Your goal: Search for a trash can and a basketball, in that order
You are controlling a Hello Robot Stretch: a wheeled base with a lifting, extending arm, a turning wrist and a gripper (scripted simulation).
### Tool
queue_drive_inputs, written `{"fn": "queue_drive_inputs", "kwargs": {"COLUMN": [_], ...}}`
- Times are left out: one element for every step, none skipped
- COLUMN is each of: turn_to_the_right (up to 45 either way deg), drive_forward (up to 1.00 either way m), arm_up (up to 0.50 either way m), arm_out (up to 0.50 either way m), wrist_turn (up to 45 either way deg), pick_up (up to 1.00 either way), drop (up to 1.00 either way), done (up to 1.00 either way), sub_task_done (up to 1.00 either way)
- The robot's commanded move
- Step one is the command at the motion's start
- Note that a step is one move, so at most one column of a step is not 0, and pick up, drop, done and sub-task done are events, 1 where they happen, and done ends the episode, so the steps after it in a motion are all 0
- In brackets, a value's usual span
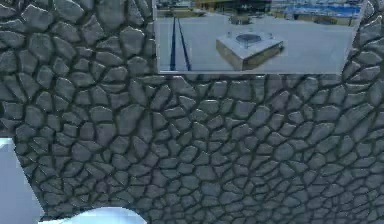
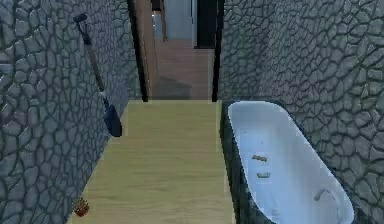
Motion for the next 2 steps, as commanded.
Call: {"fn": "queue_drive_inputs", "kwargs": {"turn_to_the_right": [45.0, 42.0], "drive_forward": [0.00, 0.00], "arm_up": [0.00, 0.00], "arm_out": [0.00, 0.00], "wrist_turn": [0.0, 0.0], "pick_up": [0.00, 0.00], "drop": [0.00, 0.00], "done": [0.00, 0.00], "sub_task_done": [0.00, 0.00]}}
